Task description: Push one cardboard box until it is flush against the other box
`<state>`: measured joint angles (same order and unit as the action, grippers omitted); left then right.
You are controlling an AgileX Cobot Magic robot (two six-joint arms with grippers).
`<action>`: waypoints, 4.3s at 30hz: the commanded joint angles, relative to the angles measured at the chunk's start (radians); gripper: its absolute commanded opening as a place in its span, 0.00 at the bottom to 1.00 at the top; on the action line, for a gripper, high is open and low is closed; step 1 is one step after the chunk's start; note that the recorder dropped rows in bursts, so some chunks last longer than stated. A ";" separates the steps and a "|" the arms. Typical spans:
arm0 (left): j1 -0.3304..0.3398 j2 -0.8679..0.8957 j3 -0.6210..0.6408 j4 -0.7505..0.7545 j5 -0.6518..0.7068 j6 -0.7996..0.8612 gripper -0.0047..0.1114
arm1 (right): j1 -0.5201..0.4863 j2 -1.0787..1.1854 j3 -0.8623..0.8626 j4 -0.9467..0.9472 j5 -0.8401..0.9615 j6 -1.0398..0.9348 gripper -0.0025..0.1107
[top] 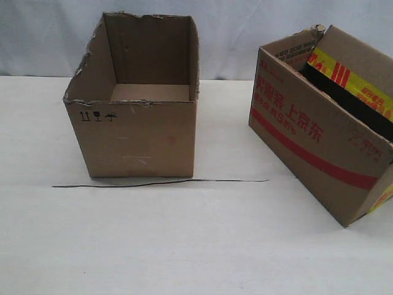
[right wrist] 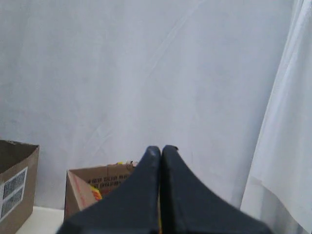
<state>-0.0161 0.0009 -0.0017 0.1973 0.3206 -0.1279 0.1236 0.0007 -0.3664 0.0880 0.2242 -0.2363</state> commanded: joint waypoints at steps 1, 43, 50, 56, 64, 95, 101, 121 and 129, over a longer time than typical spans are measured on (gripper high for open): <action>-0.008 -0.001 0.002 -0.007 -0.012 -0.004 0.04 | -0.006 -0.001 -0.005 0.018 -0.070 -0.002 0.02; -0.008 -0.001 0.002 -0.007 -0.012 -0.004 0.04 | -0.556 1.527 -0.853 0.205 0.413 0.025 0.02; -0.008 -0.001 0.002 -0.007 -0.012 -0.004 0.04 | -0.556 1.669 -0.853 0.380 0.392 -0.149 0.02; -0.008 -0.001 0.002 -0.007 -0.012 -0.004 0.04 | -0.556 1.768 -0.855 0.678 0.483 -0.395 0.02; -0.008 -0.001 0.002 -0.007 -0.012 -0.004 0.04 | -0.556 1.824 -0.855 0.901 0.630 -0.552 0.02; -0.008 -0.001 0.002 -0.007 -0.012 -0.004 0.04 | -0.277 1.942 -0.855 1.052 0.741 -0.612 0.02; -0.008 -0.001 0.002 -0.007 -0.012 -0.004 0.04 | -0.200 1.970 -0.855 1.097 0.741 -0.623 0.02; -0.008 -0.001 0.002 -0.007 -0.012 -0.004 0.04 | -0.321 1.775 -0.855 1.121 0.746 -0.694 0.02; -0.008 -0.001 0.002 -0.007 -0.012 -0.004 0.04 | -0.202 1.478 -0.855 0.946 0.745 -0.723 0.02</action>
<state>-0.0161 0.0009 -0.0017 0.1973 0.3206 -0.1279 -0.1487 1.5569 -1.2162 1.1116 0.9561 -0.9432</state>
